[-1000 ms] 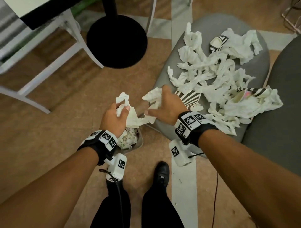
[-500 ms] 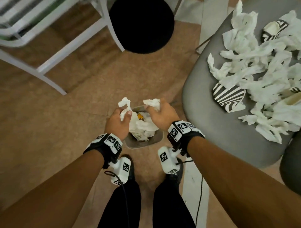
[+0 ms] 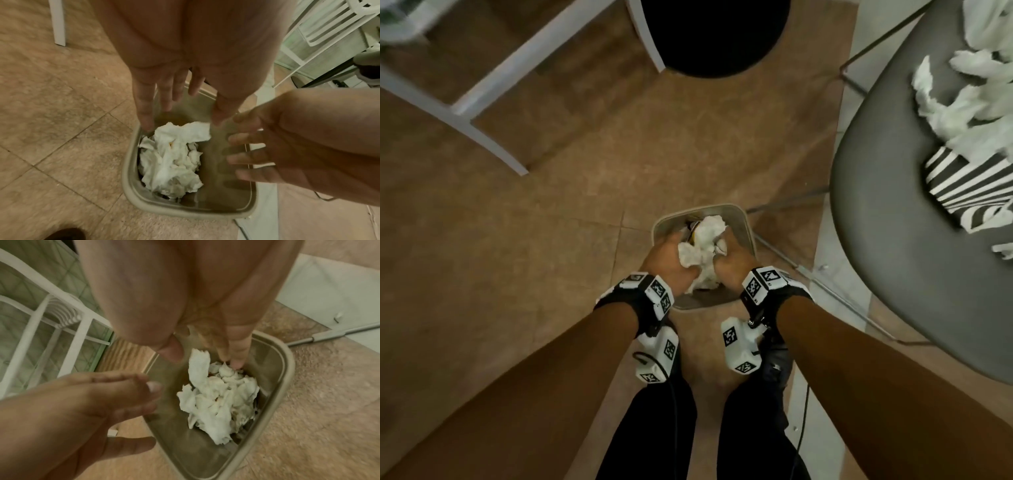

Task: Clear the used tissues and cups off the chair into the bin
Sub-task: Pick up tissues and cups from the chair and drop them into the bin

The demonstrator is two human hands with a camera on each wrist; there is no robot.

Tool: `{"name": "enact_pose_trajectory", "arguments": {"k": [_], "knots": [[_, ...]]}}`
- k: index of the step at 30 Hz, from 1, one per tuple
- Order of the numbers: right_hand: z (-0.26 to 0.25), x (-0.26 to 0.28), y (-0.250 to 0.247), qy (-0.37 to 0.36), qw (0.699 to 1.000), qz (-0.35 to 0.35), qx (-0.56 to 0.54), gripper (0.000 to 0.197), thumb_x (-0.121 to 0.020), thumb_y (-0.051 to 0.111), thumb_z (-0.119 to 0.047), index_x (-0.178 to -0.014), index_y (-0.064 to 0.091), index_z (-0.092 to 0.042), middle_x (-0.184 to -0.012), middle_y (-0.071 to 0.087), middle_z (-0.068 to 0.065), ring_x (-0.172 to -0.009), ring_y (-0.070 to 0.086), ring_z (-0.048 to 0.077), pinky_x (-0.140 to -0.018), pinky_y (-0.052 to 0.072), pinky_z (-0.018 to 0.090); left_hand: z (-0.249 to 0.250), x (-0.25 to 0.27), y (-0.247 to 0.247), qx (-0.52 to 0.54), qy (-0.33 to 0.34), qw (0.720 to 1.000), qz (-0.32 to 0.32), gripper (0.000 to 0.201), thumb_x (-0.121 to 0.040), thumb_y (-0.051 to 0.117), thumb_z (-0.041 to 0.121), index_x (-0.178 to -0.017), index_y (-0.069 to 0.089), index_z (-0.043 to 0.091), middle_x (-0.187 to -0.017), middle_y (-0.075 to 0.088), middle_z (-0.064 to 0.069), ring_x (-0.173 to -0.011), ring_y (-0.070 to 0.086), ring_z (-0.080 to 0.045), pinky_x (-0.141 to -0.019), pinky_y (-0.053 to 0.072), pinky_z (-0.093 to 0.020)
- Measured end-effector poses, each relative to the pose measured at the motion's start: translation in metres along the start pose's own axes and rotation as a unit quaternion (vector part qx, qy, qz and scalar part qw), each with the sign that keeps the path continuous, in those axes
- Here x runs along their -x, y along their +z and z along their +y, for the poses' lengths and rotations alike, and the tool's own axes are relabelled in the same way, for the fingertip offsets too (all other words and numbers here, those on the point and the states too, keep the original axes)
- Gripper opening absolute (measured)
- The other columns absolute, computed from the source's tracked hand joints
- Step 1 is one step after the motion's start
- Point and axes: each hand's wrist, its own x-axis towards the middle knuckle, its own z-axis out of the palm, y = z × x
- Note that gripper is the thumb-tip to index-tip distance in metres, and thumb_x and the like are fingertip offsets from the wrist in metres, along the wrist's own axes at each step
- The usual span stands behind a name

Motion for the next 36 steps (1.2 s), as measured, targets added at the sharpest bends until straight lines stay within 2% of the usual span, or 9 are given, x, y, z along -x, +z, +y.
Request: {"name": "enact_pose_trajectory", "arguments": {"k": [6, 9, 11, 15, 18, 23, 26, 29, 36], "knots": [[-0.003, 0.041, -0.049, -0.065, 0.996, -0.014, -0.058, 0.041, -0.094, 0.053, -0.018, -0.134, 0.053, -0.015, -0.123, 0.065, 0.013, -0.112, 0.063, 0.033, -0.098, 0.052, 0.044, 0.05, 0.007, -0.038, -0.067, -0.003, 0.997, 0.036, 0.019, -0.086, 0.053, 0.015, -0.103, 0.062, 0.018, -0.091, 0.07, -0.008, -0.088, 0.066, -0.03, -0.083, 0.056, -0.043], [-0.018, 0.077, -0.095, -0.092, 0.981, -0.09, -0.143, 0.009, -0.092, 0.055, -0.009, -0.091, 0.061, -0.015, -0.086, 0.063, 0.011, -0.081, 0.059, 0.028, -0.066, 0.052, 0.031, 0.126, 0.016, -0.059, -0.109, 0.065, 0.989, 0.075, 0.022, -0.089, 0.05, 0.016, -0.106, 0.064, 0.021, -0.092, 0.069, 0.001, -0.085, 0.064, -0.024, -0.079, 0.055, -0.034], [-0.027, 0.11, -0.142, -0.128, 0.975, -0.073, -0.169, 0.018, -0.088, 0.058, -0.002, -0.078, 0.059, -0.017, -0.083, 0.058, 0.015, -0.075, 0.056, 0.026, -0.064, 0.045, 0.03, 0.185, 0.017, -0.062, -0.1, 0.118, 0.983, 0.098, 0.023, -0.089, 0.051, 0.013, -0.106, 0.064, 0.022, -0.092, 0.069, 0.003, -0.085, 0.064, -0.021, -0.079, 0.054, -0.033], [0.0, 0.163, -0.239, -0.194, 0.963, 0.045, -0.18, 0.009, -0.093, 0.046, 0.006, -0.088, 0.051, 0.0, -0.079, 0.052, 0.018, -0.053, 0.062, 0.014, -0.053, 0.053, 0.023, 0.286, 0.012, -0.043, -0.053, 0.2, 0.973, 0.103, 0.029, -0.083, 0.055, 0.012, -0.109, 0.058, 0.024, -0.096, 0.062, 0.007, -0.092, 0.063, -0.023, -0.086, 0.052, -0.036], [0.058, 0.17, -0.293, -0.115, 0.974, 0.178, -0.084, 0.025, -0.091, 0.051, -0.026, -0.101, 0.061, -0.006, -0.099, 0.067, 0.016, -0.087, 0.068, 0.03, -0.083, 0.057, 0.043, 0.347, 0.01, -0.001, -0.143, 0.262, 0.952, 0.068, 0.059, -0.076, 0.07, 0.031, -0.13, 0.047, 0.022, -0.13, 0.048, -0.004, -0.12, 0.048, -0.028, -0.1, 0.044, -0.039], [0.144, 0.184, -0.306, -0.042, 0.976, 0.21, 0.049, 0.023, -0.096, 0.047, -0.028, -0.106, 0.061, -0.013, -0.11, 0.068, 0.01, -0.102, 0.063, 0.031, -0.089, 0.052, 0.04, 0.382, -0.004, 0.057, -0.336, 0.237, 0.911, -0.019, 0.116, -0.057, 0.075, 0.063, -0.152, 0.015, 0.036, -0.162, 0.01, 0.0, -0.149, 0.011, -0.029, -0.116, 0.018, -0.056], [0.167, 0.182, -0.298, -0.067, 0.975, 0.209, 0.04, 0.018, -0.094, 0.05, -0.022, -0.107, 0.06, -0.016, -0.114, 0.065, 0.007, -0.105, 0.06, 0.029, -0.088, 0.048, 0.033, 0.378, -0.002, 0.066, -0.354, 0.241, 0.903, -0.002, 0.093, -0.062, 0.077, 0.061, -0.142, 0.039, 0.033, -0.148, 0.036, -0.003, -0.137, 0.03, -0.03, -0.109, 0.027, -0.048], [0.171, 0.176, -0.297, -0.096, 0.969, 0.224, 0.034, 0.019, -0.092, 0.053, -0.02, -0.109, 0.06, -0.016, -0.114, 0.062, 0.006, -0.105, 0.058, 0.026, -0.09, 0.048, 0.034, 0.371, 0.004, 0.068, -0.246, 0.231, 0.941, -0.008, 0.07, -0.065, 0.084, 0.049, -0.119, 0.049, 0.022, -0.115, 0.06, -0.002, -0.108, 0.056, -0.026, -0.089, 0.047, -0.037], [0.153, 0.169, -0.314, -0.153, 0.927, 0.327, 0.105, 0.023, -0.084, 0.06, -0.017, -0.106, 0.052, -0.02, -0.11, 0.049, 0.001, -0.091, 0.055, 0.025, -0.071, 0.049, 0.036, 0.375, 0.035, 0.052, -0.171, 0.206, 0.957, -0.109, 0.057, -0.062, 0.089, 0.037, -0.105, 0.053, 0.03, -0.088, 0.066, 0.014, -0.081, 0.064, -0.004, -0.065, 0.048, -0.024]]}}
